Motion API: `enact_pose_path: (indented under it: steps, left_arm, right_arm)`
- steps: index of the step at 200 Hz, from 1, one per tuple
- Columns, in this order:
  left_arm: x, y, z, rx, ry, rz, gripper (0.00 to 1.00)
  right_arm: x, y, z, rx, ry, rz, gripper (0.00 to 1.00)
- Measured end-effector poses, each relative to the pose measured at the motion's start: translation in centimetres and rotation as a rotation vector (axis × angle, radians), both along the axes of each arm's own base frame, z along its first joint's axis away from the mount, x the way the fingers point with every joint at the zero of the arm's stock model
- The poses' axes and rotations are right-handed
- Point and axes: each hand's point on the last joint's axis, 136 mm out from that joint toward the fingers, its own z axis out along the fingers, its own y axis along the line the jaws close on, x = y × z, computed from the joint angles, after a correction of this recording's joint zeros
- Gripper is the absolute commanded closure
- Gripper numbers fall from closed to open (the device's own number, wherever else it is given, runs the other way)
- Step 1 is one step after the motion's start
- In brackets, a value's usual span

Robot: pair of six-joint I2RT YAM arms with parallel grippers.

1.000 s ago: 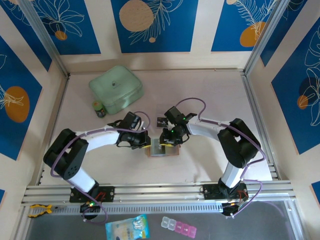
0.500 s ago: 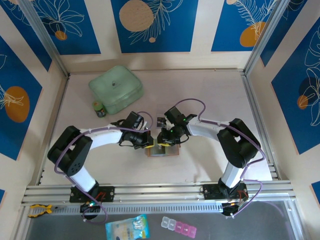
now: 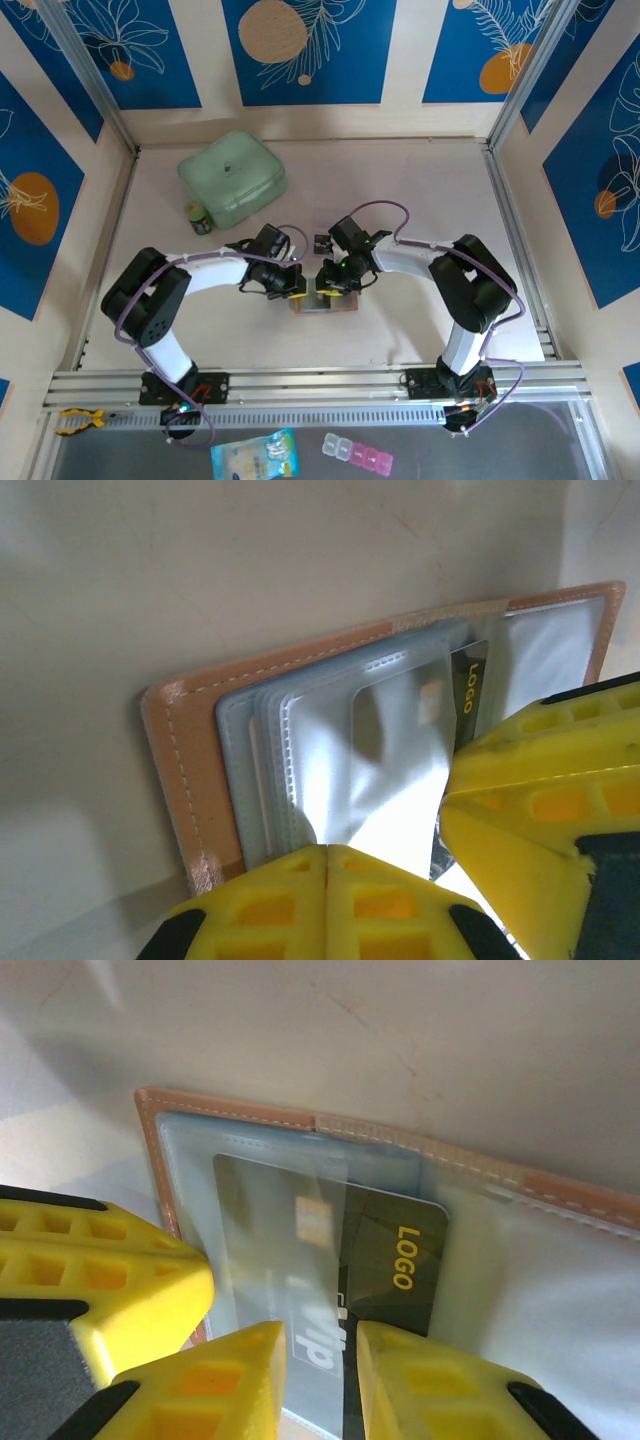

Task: Take the credit cards out of the card holder

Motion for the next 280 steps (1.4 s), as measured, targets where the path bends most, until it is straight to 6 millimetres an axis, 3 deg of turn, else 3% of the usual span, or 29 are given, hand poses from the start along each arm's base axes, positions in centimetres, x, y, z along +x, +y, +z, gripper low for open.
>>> enact_pose_path:
  steps: [57, 133, 184, 280]
  left_arm:
    - [0.3, 0.4, 0.0, 0.034, -0.018, -0.01, 0.99]
    - [0.2, 0.1, 0.5, 0.019, -0.015, -0.001, 0.98]
    - [-0.2, -1.0, 1.0, 0.0, -0.017, -0.027, 0.99]
    - [-0.4, -0.8, 0.0, 0.021, 0.0, -0.037, 1.0]
  right_arm:
    - [0.0, -0.3, 0.1, -0.012, -0.01, 0.0, 0.73]
    - [0.5, -0.9, 2.1, 0.034, -0.047, -0.021, 0.73]
    - [0.0, -1.8, 1.0, 0.019, -0.023, -0.034, 0.72]
    - [-0.5, -1.7, -0.6, 0.036, -0.003, -0.022, 0.72]
